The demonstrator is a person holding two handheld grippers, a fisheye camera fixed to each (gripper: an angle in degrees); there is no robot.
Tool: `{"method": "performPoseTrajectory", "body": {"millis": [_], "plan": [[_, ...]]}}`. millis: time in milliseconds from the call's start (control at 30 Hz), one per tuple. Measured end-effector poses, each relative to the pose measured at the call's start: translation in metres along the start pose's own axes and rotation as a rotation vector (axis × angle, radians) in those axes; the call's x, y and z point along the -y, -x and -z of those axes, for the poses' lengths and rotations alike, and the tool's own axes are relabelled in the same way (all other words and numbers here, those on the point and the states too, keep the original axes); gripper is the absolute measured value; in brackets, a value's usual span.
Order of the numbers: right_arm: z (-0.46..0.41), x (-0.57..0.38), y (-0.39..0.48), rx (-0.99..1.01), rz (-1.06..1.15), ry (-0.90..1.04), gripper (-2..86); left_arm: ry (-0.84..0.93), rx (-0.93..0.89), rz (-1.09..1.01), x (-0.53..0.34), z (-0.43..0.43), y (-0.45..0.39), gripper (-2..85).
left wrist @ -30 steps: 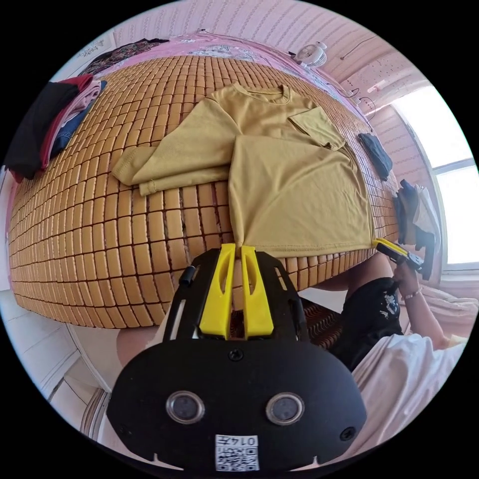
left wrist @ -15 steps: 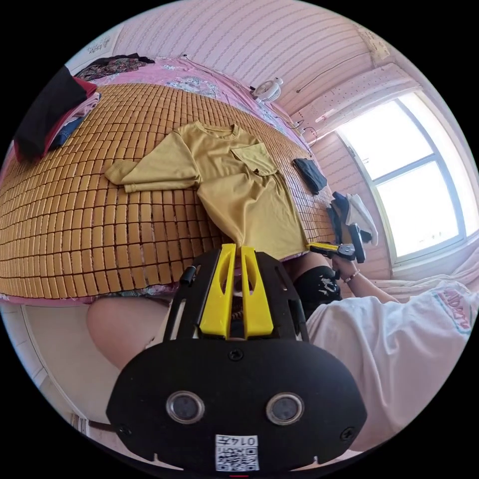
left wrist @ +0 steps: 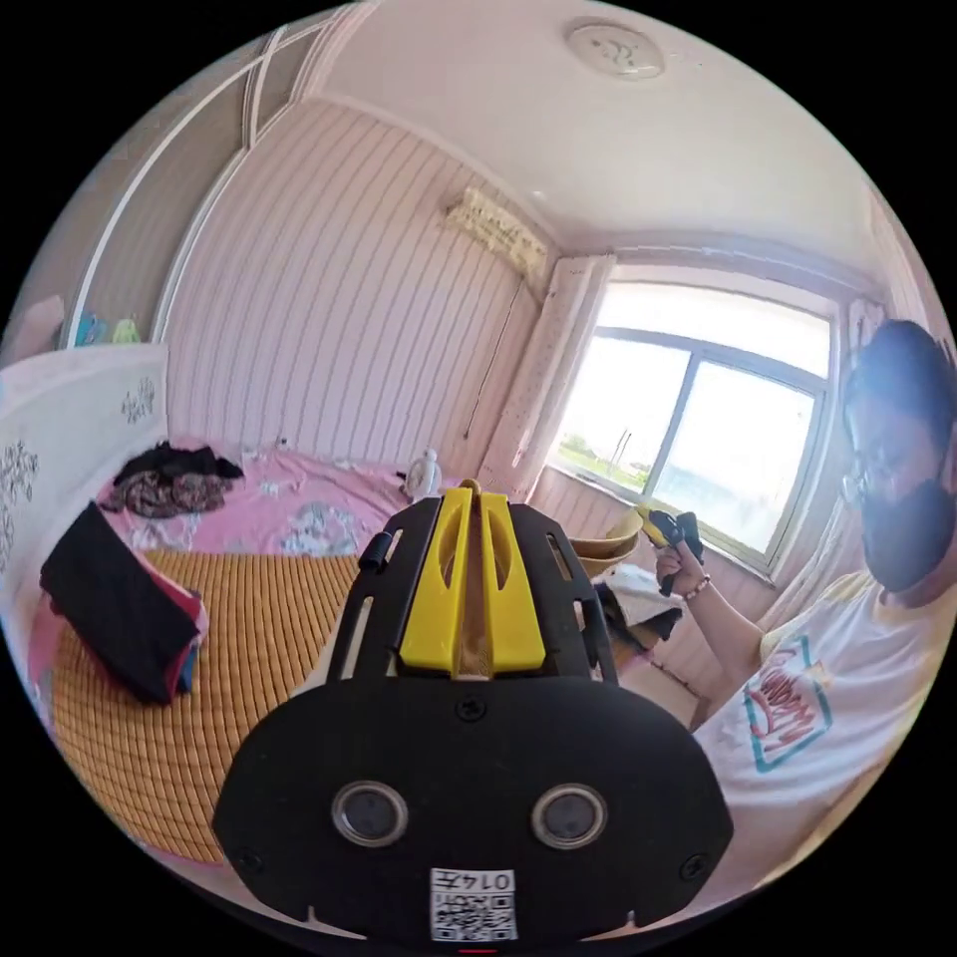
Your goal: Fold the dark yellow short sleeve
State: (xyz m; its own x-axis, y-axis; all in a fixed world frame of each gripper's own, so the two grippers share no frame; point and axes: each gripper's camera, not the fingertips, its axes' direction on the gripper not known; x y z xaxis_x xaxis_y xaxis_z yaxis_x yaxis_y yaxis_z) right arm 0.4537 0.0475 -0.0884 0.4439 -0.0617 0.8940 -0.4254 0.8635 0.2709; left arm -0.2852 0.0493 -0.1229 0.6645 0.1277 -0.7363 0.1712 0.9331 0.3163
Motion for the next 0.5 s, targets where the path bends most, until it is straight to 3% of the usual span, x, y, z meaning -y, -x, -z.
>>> {"method": "performPoseTrajectory", "body": {"millis": [100, 167, 267, 500], "plan": [[0.023, 0.034, 0.077, 0.081, 0.257, -0.138, 0.6, -0.190, -0.033, -0.111, 0.055, 0.053, -0.039, -1.0], [0.038, 0.036, 0.130, -0.052, 0.420, -0.192, 0.6, -0.265, -0.022, -0.167, 0.066, 0.079, -0.057, -1.0], [0.052, 0.022, 0.155, -0.220, 0.492, -0.190, 0.5, -0.287, -0.007, -0.151, 0.052, 0.105, -0.062, -1.0], [0.082, 0.001, 0.206, -0.104, 0.553, -0.125, 0.5, -0.386, -0.017, -0.240, 0.037, 0.181, -0.100, -1.0]]}}
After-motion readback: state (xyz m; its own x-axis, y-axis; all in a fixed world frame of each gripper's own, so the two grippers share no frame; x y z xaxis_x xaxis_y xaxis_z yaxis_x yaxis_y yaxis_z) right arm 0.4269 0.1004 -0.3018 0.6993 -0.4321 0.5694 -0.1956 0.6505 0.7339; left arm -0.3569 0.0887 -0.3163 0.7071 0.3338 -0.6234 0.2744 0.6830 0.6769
